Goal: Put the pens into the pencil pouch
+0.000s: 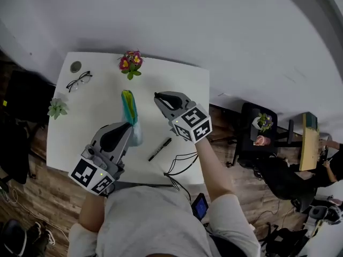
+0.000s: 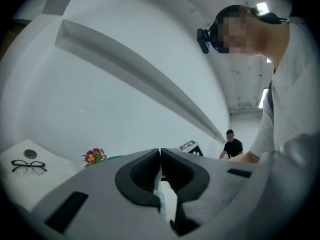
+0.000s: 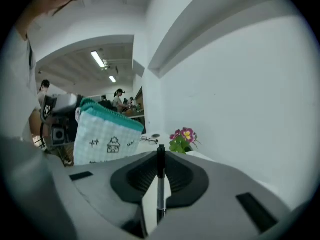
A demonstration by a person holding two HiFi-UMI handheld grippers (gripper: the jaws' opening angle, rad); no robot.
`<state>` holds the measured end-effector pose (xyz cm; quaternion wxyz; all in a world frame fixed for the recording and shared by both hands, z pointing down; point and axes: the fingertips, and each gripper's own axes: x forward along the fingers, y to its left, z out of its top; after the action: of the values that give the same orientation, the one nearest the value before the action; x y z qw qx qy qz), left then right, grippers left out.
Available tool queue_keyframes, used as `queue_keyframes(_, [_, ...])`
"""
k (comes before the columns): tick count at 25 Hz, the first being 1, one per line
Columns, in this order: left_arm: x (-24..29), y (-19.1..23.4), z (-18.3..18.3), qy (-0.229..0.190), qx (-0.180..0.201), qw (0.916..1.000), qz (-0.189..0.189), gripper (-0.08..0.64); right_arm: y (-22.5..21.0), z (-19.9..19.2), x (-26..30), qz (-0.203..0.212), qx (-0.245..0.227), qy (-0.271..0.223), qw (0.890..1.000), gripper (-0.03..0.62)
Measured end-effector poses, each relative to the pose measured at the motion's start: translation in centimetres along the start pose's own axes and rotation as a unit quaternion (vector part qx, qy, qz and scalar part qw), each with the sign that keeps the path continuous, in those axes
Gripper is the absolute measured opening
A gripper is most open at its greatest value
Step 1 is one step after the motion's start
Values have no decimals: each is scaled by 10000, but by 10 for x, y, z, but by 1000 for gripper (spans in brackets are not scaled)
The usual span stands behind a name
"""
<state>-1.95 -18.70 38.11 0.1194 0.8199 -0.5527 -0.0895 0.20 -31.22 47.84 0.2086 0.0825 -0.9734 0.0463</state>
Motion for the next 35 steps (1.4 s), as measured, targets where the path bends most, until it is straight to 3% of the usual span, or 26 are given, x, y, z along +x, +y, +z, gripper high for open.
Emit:
queue_keyframes(3, [3, -7, 4, 33, 41, 9995, -302, 34, 8, 20, -18, -265, 338, -468, 9980, 60])
queue_keyframes(10, [3, -24, 12, 76, 102, 9956, -932, 34, 23, 61, -60, -976, 624, -1316, 9845, 60])
queue_keyframes(18, [-4, -36, 11, 209, 334, 9879, -1502, 34, 37, 103, -100, -1776, 677, -2102, 9590, 60])
queue_keyframes(27, [-17, -51, 14, 264, 532, 9769, -2052, 34, 67, 184, -136, -1991, 639, -3245, 9225, 60])
queue_keyframes(35, [-32, -60, 21, 183, 609, 9687, -2401, 34, 89, 184, -125, -2024, 750, -3187, 9229, 60])
